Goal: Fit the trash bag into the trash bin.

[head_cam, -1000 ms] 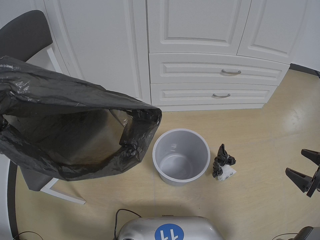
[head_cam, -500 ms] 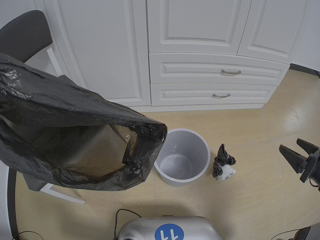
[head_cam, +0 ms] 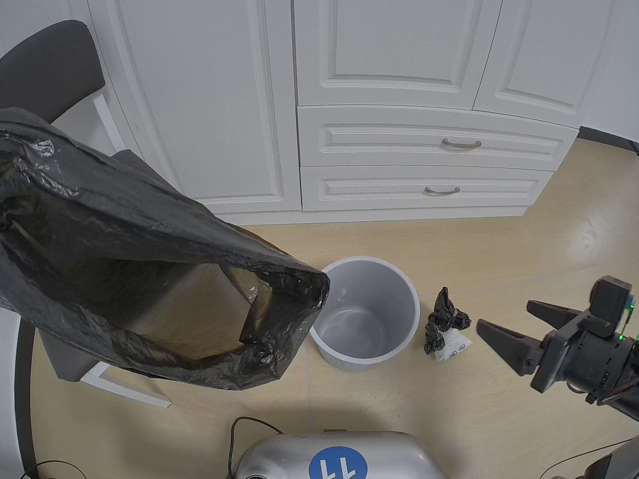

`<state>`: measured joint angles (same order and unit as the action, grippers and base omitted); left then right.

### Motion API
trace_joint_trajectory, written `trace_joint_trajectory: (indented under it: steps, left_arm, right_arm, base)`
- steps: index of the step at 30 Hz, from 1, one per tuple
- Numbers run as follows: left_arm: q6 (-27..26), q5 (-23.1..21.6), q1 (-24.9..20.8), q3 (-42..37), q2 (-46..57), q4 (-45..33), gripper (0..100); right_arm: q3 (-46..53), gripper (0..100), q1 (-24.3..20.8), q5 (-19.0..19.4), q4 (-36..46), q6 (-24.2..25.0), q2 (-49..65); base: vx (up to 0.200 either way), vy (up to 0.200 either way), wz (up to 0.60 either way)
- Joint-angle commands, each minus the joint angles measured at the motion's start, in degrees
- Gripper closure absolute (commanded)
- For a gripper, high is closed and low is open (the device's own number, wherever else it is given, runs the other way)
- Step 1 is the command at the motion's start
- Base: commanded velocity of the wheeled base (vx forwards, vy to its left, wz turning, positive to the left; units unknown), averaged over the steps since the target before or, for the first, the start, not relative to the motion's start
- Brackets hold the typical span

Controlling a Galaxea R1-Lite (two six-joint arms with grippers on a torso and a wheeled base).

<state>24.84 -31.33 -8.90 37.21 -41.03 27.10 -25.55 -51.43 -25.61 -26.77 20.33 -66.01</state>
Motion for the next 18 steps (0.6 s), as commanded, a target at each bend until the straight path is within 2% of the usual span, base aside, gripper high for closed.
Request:
trace_joint_trajectory:
  steps: [1,6,11,18]
  left_arm:
    - [0.1,0.6,-0.1,-0.4,-6.2,3.3,100]
    - [1.8,0.6,-1.1,-0.1,-7.0,3.7,100]
    - [5.6,0.6,-5.5,0.0,-6.3,5.3,100]
    - [6.6,0.6,-5.9,-0.6,-5.5,8.2,100]
  right_arm:
    - [-5.9,0,-1.7,1.4,-0.3,1.4,-11.7]
    - [-7.3,0,-3.8,1.6,-4.7,5.5,-18.6]
    - [-7.4,0,-6.8,1.8,-10.6,6.8,-24.1]
    - [-8.7,0,-10.2,1.7,-18.1,13.9,-31.5]
  base:
    - [0.0,0.0,0.0]
    - [0.0,0.0,0.0]
    - [0.0,0.0,0.0]
    - [0.0,0.0,0.0]
